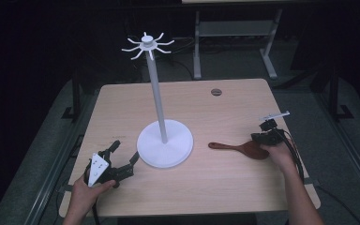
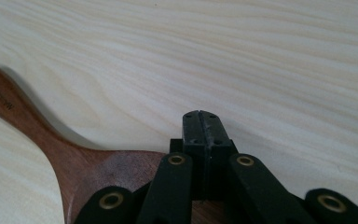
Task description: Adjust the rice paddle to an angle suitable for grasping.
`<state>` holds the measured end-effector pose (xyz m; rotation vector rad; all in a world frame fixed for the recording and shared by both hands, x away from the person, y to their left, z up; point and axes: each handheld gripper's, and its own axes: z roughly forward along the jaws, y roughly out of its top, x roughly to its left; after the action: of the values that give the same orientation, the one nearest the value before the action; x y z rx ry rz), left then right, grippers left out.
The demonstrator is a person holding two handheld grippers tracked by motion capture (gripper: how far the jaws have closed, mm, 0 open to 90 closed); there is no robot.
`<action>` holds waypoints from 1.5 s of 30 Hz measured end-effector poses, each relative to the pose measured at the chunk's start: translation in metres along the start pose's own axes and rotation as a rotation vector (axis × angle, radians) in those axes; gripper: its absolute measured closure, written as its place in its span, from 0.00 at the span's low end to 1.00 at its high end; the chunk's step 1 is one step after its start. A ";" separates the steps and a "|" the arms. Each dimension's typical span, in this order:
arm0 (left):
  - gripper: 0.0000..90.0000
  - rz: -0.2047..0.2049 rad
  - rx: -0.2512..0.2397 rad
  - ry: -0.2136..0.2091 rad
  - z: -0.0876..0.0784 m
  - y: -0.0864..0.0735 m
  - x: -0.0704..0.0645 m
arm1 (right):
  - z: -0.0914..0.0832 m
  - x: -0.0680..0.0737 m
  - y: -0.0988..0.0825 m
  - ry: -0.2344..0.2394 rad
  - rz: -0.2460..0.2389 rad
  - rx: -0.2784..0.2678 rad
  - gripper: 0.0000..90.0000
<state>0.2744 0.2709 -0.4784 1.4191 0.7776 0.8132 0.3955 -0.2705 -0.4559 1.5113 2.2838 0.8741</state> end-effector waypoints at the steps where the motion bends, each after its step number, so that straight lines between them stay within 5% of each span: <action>1: 0.15 0.000 0.000 0.000 0.000 0.000 0.000 | 0.000 0.000 0.000 0.000 0.000 0.000 1.00; 45: 0.15 0.004 -0.007 0.004 -0.001 0.000 0.000 | -0.027 0.017 -0.037 0.080 -0.132 0.022 1.00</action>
<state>0.2735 0.2715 -0.4785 1.4134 0.7743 0.8210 0.3472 -0.2748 -0.4555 1.3395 2.4260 0.8910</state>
